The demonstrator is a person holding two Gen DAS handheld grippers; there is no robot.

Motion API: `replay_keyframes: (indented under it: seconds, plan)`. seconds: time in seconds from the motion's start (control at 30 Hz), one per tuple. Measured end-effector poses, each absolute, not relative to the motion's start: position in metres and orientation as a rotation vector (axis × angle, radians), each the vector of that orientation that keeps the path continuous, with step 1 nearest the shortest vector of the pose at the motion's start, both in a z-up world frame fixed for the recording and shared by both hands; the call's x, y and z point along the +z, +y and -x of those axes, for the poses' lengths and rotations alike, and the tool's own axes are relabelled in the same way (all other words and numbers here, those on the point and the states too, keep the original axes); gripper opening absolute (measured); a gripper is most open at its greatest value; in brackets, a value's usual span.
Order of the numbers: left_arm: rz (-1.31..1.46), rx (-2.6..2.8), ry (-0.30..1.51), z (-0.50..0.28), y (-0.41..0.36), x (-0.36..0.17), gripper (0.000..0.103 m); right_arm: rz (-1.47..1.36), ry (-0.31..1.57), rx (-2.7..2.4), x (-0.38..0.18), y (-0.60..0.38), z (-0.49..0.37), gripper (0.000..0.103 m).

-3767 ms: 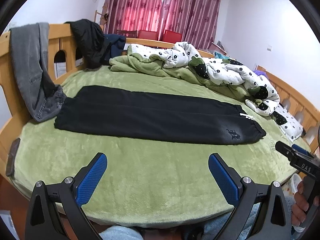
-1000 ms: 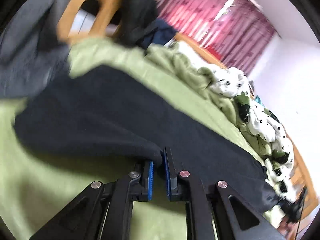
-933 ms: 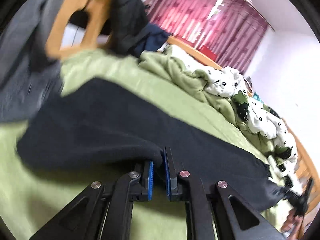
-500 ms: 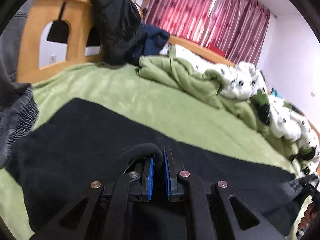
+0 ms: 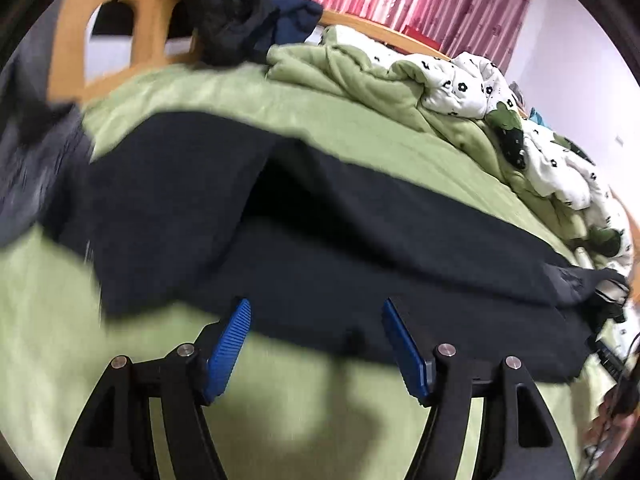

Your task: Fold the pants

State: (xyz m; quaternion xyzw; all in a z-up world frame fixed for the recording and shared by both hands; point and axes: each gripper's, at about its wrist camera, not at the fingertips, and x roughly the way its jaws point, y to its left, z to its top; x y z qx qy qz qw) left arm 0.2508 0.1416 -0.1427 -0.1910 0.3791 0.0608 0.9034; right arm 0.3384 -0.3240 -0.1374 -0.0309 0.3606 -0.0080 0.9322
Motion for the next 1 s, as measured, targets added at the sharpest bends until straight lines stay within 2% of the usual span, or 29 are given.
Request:
replay_keyframes:
  seconds: [0.07,0.2,0.33,0.5,0.7,0.77,0.8,0.83,0.87,0.9,0.97,1.0]
  plan:
    - [0.430,0.113,0.805,-0.234,0.141,-0.154,0.067,0.039,0.759,-0.008,-0.142,-0.333,-0.314,0.074]
    - [0.488,0.120,0.809,-0.222,0.150,-0.170,0.067,-0.065,0.836,-0.013,-0.158,-0.360,-0.286,0.075]
    - [0.618,0.118,0.780,-0.230,0.167,-0.171,0.067,-0.299,0.881,0.010,-0.170,-0.394,-0.284,0.075]
    - [0.705,0.136,0.753,-0.253,0.185,-0.176,0.067,-0.447,0.848,0.024,-0.169,-0.414,-0.305,0.075]
    - [0.712,0.193,0.731,-0.285,0.185,-0.179,0.065,-0.456,0.863,-0.012,-0.175,-0.409,-0.353,0.076]
    - [0.685,0.222,0.741,-0.296,0.183,-0.179,0.060,-0.429,0.868,-0.048,-0.179,-0.404,-0.369,0.076]
    - [0.666,0.241,0.741,-0.298,0.182,-0.178,0.050,-0.418,0.866,-0.063,-0.179,-0.402,-0.377,0.074]
    - [0.647,0.264,0.743,-0.301,0.182,-0.178,0.036,-0.402,0.856,-0.089,-0.179,-0.399,-0.382,0.059]
    - [0.635,0.285,0.744,-0.300,0.183,-0.179,0.027,-0.380,0.844,-0.126,-0.178,-0.397,-0.386,0.039]
    - [0.639,0.292,0.734,-0.297,0.184,-0.179,0.019,-0.353,0.838,-0.171,-0.178,-0.395,-0.389,0.031]
    - [0.641,0.284,0.704,-0.290,0.183,-0.175,0.014,-0.366,0.810,-0.175,-0.175,-0.397,-0.386,0.017]
    - [0.616,0.284,0.700,-0.288,0.180,-0.171,0.013,-0.380,0.780,-0.179,-0.171,-0.398,-0.380,0.015]
